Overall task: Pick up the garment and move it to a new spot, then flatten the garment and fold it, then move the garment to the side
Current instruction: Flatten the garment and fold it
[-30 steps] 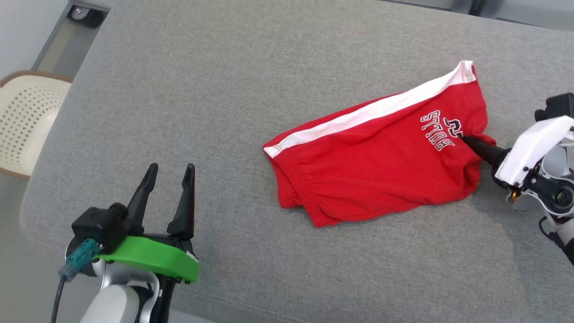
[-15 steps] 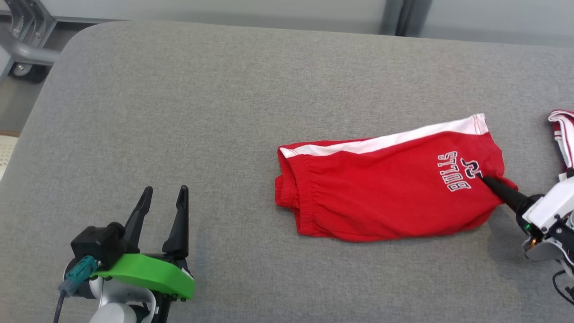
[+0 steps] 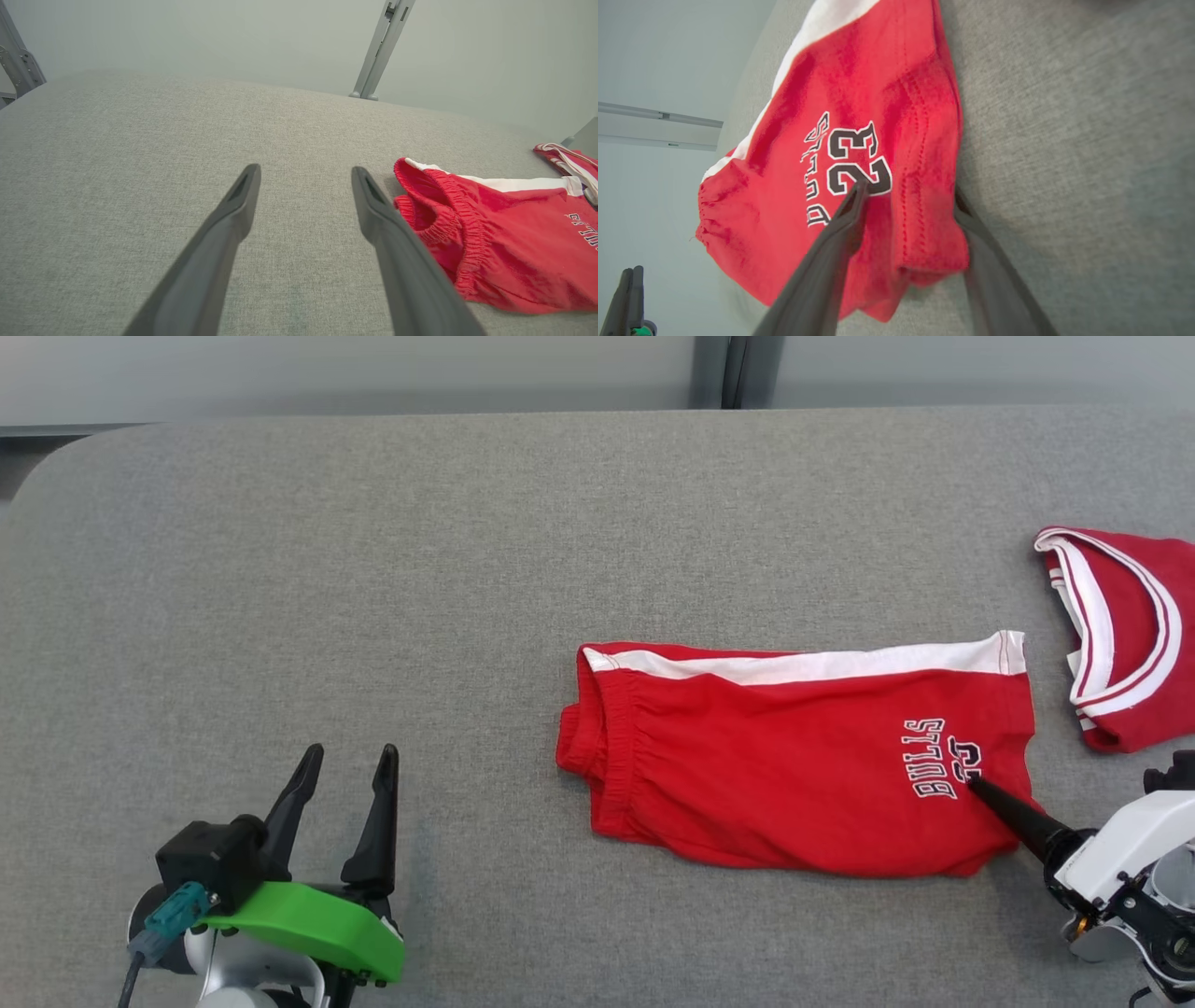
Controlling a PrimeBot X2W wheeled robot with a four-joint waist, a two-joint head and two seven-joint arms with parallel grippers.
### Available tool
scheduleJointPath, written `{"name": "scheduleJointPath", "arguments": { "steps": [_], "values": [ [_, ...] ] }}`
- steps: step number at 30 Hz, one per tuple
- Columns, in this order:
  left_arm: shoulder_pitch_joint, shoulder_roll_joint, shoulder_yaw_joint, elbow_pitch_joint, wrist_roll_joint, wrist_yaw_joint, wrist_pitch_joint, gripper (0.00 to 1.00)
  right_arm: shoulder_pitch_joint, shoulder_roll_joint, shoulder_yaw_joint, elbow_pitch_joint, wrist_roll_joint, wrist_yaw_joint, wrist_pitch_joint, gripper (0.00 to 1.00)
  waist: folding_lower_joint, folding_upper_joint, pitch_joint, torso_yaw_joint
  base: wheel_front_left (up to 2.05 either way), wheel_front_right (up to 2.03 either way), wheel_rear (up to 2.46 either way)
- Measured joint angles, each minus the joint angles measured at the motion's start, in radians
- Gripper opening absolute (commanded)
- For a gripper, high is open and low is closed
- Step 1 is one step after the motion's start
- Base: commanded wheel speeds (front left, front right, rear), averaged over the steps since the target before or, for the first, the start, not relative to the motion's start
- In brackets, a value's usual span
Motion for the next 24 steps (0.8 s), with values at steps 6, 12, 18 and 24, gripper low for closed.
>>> {"name": "scheduleJointPath", "arguments": {
  "steps": [6, 12, 18, 24],
  "values": [
    [-0.009, 0.003, -0.013, -0.028, 0.015, 0.0, 0.021, 1.0, -0.031, 0.005, -0.014, -0.004, -0.025, -0.005, -0.053, 1.0, 0.0001, 0.0, 0.036, -0.014, 0.0, 0.0, 0.0],
    [-0.038, 0.012, -0.027, -0.038, 0.052, 0.0, 0.037, 1.0, -0.072, 0.018, -0.036, 0.032, -0.039, -0.015, -0.102, 1.0, 0.0, 0.0, 0.061, -0.006, 0.0, 0.0, 0.0],
    [-0.04, 0.021, -0.024, -0.041, 0.067, 0.0, 0.047, 1.0, -0.102, 0.046, -0.035, 0.067, -0.034, -0.022, -0.104, 0.8, 0.0, 0.0, 0.071, 0.015, 0.0, 0.0, 0.0],
    [-0.04, 0.019, 0.011, -0.045, 0.068, 0.0, 0.047, 1.0, -0.122, 0.071, -0.047, 0.087, -0.005, -0.021, -0.107, 0.0, 0.0, 0.0, 0.077, 0.025, 0.0, 0.0, 0.0]
  ]
}}
